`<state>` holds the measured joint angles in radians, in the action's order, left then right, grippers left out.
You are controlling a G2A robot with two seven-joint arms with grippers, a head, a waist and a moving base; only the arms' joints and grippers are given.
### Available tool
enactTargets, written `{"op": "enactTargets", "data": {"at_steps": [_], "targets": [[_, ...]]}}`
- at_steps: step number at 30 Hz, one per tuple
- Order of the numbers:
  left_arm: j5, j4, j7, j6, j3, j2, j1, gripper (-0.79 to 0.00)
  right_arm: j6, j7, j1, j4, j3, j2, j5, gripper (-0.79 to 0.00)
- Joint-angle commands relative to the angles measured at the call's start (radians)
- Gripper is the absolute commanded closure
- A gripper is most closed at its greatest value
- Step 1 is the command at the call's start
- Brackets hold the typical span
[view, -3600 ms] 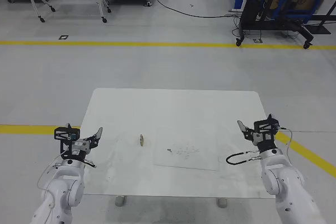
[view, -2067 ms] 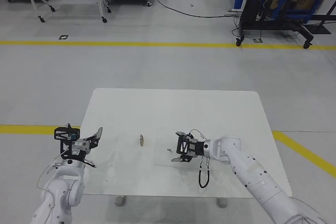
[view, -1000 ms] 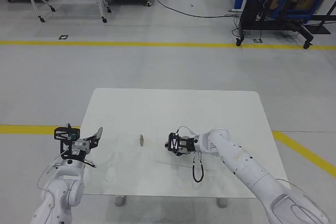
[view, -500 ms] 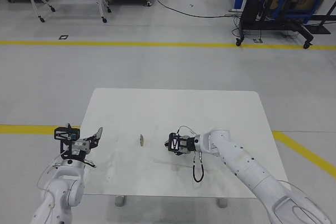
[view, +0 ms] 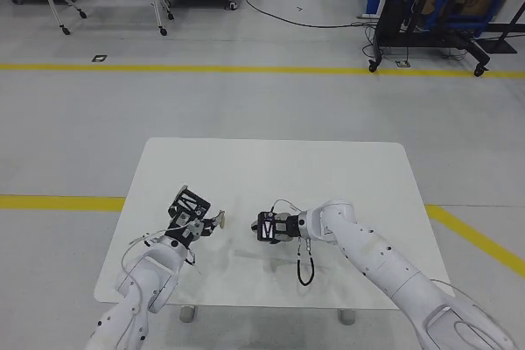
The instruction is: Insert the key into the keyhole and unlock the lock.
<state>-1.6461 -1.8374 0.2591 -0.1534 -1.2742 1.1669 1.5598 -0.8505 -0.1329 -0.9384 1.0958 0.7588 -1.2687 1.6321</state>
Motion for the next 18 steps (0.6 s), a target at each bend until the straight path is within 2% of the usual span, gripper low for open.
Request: {"op": "enactTargets", "data": {"at_steps": [1, 7, 14, 18], "targets": [[-0.019, 0.013, 0.016, -0.01, 0.025, 0.003, -0.018, -0.785, 0.002, -0.027, 0.0, -0.005, -0.001, 0.002, 0.009, 0.0], [-0.048, 0.084, 0.162, -0.157, 0.101, 0.009, -0.105, -0.785, 0.007, -0.109, 0.008, -0.048, 0.003, 0.006, 0.027, 0.0], [-0.051, 0.131, 0.197, -0.2, 0.175, 0.022, -0.156, -0.785, 0.028, -0.183, 0.003, -0.057, 0.011, 0.013, 0.039, 0.0], [-0.029, 0.151, 0.209, -0.218, 0.187, 0.026, -0.177, -0.785, 0.04, -0.223, -0.005, -0.051, 0.012, 0.02, 0.067, 0.0]]}}
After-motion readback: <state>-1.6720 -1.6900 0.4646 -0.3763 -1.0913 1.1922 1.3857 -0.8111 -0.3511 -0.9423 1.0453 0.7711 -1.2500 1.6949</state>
